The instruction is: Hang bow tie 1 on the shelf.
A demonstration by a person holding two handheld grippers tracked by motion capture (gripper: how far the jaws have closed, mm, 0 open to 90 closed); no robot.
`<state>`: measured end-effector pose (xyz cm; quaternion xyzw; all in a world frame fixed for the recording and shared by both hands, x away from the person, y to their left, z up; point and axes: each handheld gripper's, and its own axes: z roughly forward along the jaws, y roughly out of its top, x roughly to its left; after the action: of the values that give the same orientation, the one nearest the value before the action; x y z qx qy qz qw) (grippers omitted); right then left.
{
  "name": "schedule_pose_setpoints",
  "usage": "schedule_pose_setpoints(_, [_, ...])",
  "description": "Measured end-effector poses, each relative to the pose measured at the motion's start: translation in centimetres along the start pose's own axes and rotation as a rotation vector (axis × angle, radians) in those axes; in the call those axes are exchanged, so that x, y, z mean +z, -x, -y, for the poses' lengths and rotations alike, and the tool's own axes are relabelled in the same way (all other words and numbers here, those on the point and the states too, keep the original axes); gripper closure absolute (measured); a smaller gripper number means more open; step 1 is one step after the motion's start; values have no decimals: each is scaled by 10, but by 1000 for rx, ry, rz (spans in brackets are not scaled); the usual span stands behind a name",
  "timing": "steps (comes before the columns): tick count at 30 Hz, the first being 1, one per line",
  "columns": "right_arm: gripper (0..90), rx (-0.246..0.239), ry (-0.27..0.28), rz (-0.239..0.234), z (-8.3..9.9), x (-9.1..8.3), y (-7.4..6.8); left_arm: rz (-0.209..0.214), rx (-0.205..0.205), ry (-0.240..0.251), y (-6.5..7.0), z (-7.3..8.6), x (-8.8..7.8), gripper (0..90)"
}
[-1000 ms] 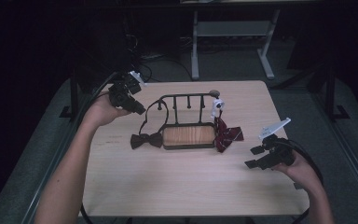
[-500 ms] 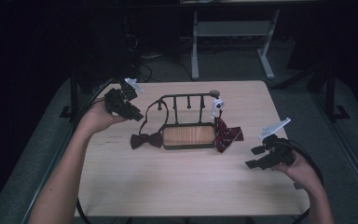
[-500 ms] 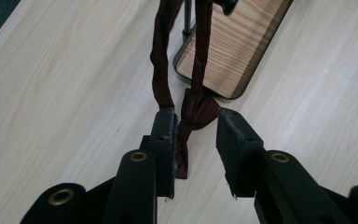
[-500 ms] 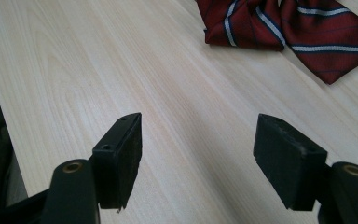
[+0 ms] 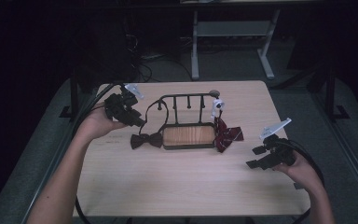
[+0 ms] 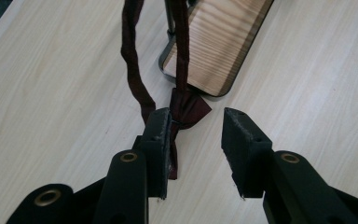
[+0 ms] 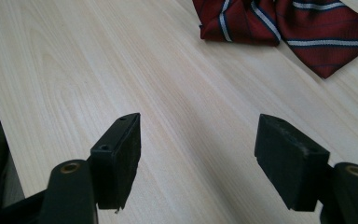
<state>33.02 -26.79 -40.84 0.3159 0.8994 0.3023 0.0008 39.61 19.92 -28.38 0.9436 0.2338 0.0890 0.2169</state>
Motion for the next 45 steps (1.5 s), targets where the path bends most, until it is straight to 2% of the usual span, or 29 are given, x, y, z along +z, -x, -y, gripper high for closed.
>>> schedule_pose_setpoints(25, [310,7,-4,4,1,0,1,22,-9,32,11,28,9,511])
schedule_pose_setpoints(33, [310,11,-9,4,1,1,0,28,-25,39,15,41,17,471])
schedule_pose_setpoints(45, [310,11,-20,8,2,3,0,40,-20,58,23,56,27,450])
